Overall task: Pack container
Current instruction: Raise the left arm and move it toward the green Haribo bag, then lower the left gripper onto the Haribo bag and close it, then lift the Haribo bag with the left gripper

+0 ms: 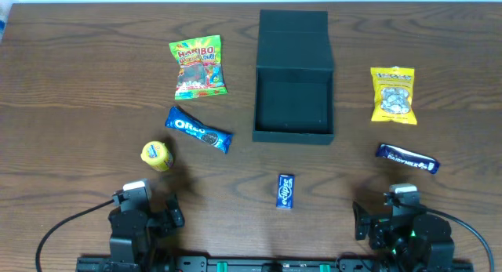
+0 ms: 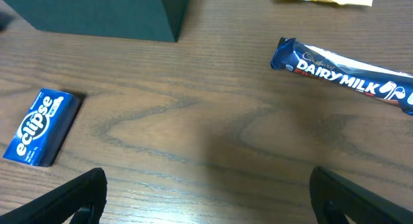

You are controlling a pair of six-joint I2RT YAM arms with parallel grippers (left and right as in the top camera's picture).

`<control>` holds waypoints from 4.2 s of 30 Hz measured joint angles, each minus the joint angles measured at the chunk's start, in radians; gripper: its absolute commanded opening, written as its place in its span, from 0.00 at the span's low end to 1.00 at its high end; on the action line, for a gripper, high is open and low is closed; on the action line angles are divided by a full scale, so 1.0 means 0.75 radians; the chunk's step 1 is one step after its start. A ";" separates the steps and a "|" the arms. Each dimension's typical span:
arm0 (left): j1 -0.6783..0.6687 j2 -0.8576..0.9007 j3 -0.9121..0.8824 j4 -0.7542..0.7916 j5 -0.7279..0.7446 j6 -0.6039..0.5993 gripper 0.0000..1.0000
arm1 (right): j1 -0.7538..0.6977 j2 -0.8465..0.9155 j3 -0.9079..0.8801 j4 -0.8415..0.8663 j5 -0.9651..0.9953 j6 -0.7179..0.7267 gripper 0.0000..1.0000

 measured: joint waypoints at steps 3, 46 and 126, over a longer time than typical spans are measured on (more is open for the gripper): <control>0.000 0.000 0.000 0.058 0.064 -0.017 0.96 | 0.000 0.000 0.000 0.000 0.000 0.000 0.99; 0.000 1.881 1.387 -0.068 0.671 0.183 0.96 | -0.001 -0.002 -0.003 0.003 0.000 0.001 0.99; -0.060 3.098 2.129 0.193 0.052 -0.108 0.96 | 0.000 -0.002 -0.003 0.003 0.001 0.001 0.99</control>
